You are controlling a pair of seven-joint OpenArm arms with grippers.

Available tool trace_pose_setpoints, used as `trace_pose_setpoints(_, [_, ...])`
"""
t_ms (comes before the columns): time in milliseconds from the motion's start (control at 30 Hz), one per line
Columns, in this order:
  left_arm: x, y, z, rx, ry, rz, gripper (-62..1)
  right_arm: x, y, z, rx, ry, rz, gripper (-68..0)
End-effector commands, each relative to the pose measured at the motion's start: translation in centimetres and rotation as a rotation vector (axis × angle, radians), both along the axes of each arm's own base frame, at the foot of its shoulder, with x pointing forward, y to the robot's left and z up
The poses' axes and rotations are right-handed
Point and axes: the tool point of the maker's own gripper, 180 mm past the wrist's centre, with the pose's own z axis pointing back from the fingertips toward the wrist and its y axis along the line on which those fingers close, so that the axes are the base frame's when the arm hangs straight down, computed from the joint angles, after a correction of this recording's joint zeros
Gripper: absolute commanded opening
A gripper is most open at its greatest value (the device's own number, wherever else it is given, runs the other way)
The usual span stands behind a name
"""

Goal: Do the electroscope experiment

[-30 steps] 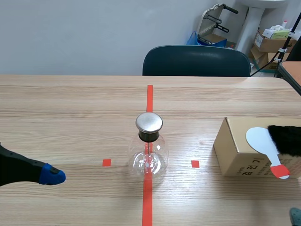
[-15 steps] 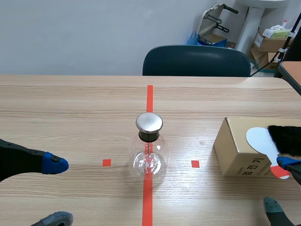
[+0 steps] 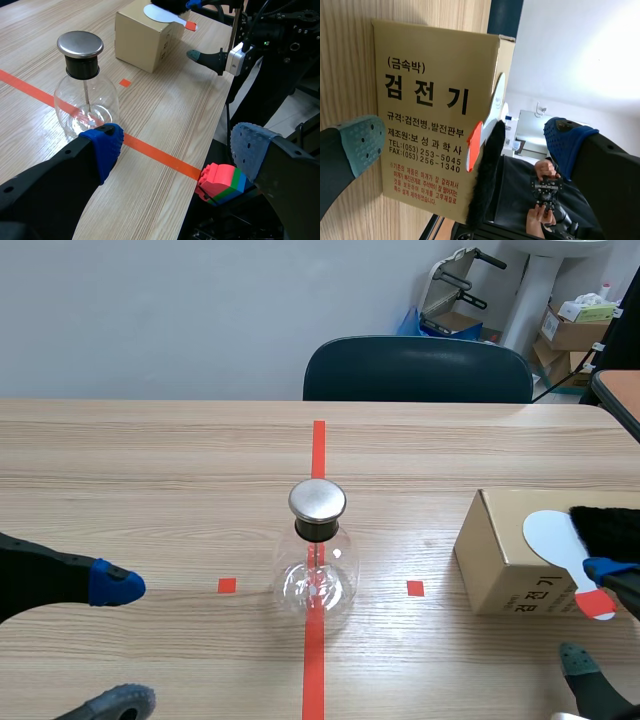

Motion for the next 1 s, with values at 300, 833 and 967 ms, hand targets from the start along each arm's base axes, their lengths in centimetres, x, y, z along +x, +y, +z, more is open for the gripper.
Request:
trace_pose_setpoints(300, [0.2,-0.4,0.9,-0.036,-0.016,0.008,-14.0,1.1,-0.9,1.4,-0.033,-0.048,0.025,-8.3])
trace_pose_setpoints(833, [0.2,-0.4,0.9,-0.033,-0.015,0.008,-14.0,2.0,-1.4,2.0,-0.026,-0.073,-0.001,-55.1])
trace_pose_setpoints(967, [0.2,-0.4,0.9,-0.033,-0.015,0.008,-14.0,2.0,-1.4,2.0,-0.023,-0.074,-0.004,-67.1])
